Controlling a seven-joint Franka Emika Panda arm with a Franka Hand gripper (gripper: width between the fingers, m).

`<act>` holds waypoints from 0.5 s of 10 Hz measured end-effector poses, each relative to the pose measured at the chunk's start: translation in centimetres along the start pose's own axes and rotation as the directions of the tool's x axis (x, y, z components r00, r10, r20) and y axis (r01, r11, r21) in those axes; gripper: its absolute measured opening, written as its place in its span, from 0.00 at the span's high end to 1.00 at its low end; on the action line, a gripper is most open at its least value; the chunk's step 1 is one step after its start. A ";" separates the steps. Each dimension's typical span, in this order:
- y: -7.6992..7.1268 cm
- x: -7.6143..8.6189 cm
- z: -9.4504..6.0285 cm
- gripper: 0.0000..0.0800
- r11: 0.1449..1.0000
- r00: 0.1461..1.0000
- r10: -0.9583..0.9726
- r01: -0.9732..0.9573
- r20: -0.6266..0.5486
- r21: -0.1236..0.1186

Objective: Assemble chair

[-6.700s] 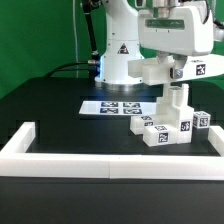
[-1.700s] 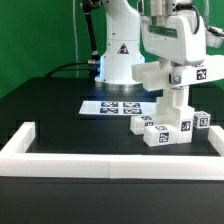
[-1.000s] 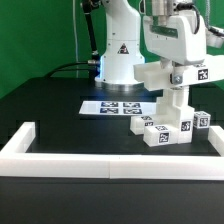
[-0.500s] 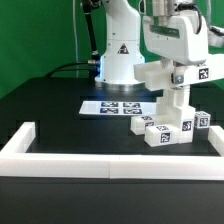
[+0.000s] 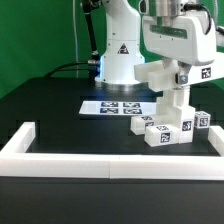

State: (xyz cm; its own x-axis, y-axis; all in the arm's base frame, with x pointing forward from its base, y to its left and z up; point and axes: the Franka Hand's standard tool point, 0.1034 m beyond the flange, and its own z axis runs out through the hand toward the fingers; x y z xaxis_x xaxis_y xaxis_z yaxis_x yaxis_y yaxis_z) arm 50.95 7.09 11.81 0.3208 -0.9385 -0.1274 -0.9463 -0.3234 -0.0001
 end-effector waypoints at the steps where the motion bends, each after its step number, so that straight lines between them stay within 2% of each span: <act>1: 0.0 0.0 0.0 0.64 1.000 1.000 -0.022 0.022 -0.001 0.000; 5: -0.3 0.1 -0.2 0.64 0.999 0.999 -0.044 0.044 0.000 0.007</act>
Offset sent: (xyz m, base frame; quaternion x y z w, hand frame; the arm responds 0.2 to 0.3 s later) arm 0.0048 -0.0026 0.0102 -0.0028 -0.0044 -0.0101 0.9999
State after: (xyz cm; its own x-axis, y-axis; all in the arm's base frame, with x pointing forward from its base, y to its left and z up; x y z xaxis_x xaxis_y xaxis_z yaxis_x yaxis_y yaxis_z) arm 51.29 7.07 12.05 0.3624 -0.9233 -0.1270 -0.9314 -0.3638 -0.0126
